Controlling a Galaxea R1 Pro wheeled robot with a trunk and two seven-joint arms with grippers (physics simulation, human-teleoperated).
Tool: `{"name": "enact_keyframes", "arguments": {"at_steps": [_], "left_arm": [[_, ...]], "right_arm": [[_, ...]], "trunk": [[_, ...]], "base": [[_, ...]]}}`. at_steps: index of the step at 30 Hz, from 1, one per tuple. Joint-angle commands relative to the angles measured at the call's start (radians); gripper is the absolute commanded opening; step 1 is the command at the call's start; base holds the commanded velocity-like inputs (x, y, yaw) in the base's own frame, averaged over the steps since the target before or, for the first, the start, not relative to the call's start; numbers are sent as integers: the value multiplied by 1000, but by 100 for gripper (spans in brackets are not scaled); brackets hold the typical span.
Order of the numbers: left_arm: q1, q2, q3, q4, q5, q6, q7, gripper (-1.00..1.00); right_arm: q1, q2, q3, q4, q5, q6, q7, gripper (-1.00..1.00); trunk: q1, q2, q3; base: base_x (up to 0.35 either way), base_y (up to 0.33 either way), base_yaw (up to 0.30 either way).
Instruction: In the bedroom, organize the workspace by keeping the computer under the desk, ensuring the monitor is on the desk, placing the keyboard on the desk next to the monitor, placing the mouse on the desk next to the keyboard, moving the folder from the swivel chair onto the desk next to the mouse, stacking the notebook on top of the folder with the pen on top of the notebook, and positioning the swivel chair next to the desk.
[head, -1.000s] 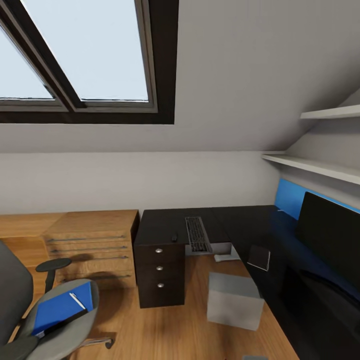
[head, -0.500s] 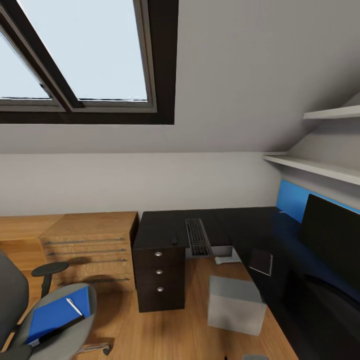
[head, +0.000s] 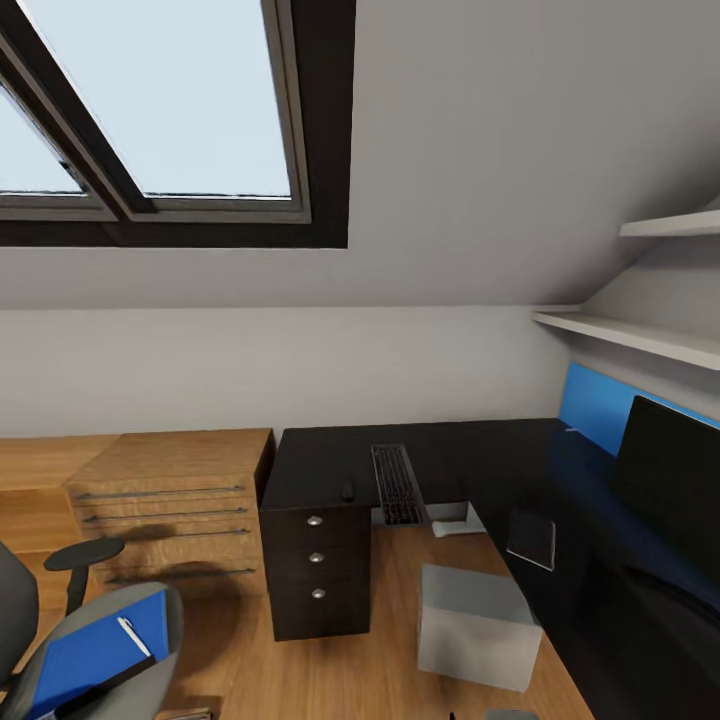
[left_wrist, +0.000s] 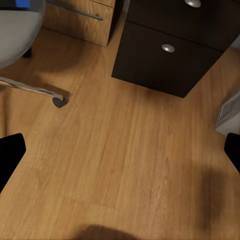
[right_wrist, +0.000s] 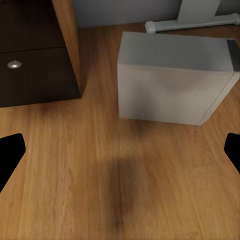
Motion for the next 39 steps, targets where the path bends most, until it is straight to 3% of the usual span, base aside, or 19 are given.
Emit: {"name": "enact_keyframes", "arguments": {"at_steps": [1,17,20,23,27,29,30,31,34,35,39], "left_arm": [[0,0,3,1,11,0,-11,100],[0,-2,2,1,9,-7,-12,100],[0,-6,5,1,9,-9,-11,100],[0,-9,6,1,10,-8,-10,100],[0,-10,5,1,10,-1,-4,100],[0,-10,5,1,11,20,-2,100],[0,-10,5,-4,12,66,-2,100],[0,-10,4,-9,13,86,-2,100],[-1,-9,3,-123,12,236,-3,100],[-1,-10,3,-151,11,267,-4,100],[-1,-11,-1,-420,9,596,-6,100]], "right_arm": [[-1,0,-8,2,7,-4,-3,100],[-1,9,-9,-19,-1,-1,-9,100],[-1,35,-12,-93,-7,4,-11,100],[-2,49,-18,-210,-47,15,-10,100],[-7,75,-19,-351,-97,152,24,100],[-10,82,-20,-421,-145,215,58,100],[-12,85,-19,-470,-213,247,74,100],[-12,85,-19,-486,-239,257,78,100],[-14,87,-18,-573,-382,316,89,100],[-14,87,-18,-583,-402,321,90,100],[-14,87,-18,-625,-544,341,94,100]], "trunk": [[0,-1,0],[0,-1,0],[0,-1,0],[4,-8,-4],[20,-36,-16],[27,-50,-22],[31,-57,-26],[35,-64,-29],[46,-85,-38],[50,-92,-41],[66,-120,-54]], "base": [[53,0,0],[178,0,0],[7,0,0],[2,0,0],[0,0,0],[0,0,0],[0,0,0],[0,0,0],[0,0,0],[0,0,0],[0,0,0]]}}
